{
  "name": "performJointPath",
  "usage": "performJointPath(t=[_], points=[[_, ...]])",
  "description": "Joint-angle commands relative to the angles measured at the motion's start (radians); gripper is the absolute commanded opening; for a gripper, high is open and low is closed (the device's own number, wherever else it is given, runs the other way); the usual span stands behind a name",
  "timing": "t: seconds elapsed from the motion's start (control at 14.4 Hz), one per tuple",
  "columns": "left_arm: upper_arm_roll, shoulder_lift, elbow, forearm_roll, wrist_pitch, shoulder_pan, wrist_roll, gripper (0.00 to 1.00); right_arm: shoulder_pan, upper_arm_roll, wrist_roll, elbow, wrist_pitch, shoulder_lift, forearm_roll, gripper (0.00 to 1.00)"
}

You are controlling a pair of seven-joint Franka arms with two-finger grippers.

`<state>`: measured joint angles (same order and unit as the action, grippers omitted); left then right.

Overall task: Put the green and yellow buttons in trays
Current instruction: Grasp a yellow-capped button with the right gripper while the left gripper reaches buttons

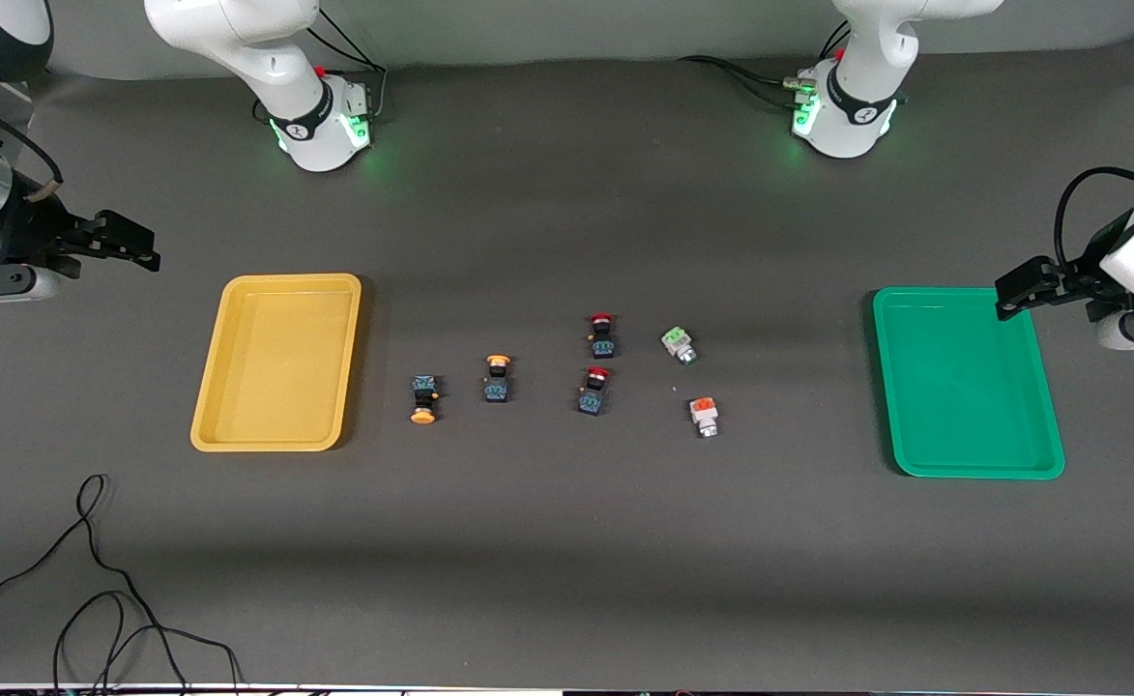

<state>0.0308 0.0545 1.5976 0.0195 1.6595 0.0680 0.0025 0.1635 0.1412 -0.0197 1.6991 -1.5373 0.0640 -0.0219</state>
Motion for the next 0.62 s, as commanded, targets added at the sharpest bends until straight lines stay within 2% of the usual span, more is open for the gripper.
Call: performJointPath(t=[0.0,0.55], points=[[0.001,-0.008,-0.015,0.003,-0.007,-0.001,0.016,0.99,0.001,0.006,0.017,-0.019,0.006,-0.007,0.02,1.0],[0.001,-0.008,-0.015,-0.001,-0.015,-0.001,0.016,0.99,0.001,0.006,0.017,-0.027,0.006,-0.012,0.02,1.0]])
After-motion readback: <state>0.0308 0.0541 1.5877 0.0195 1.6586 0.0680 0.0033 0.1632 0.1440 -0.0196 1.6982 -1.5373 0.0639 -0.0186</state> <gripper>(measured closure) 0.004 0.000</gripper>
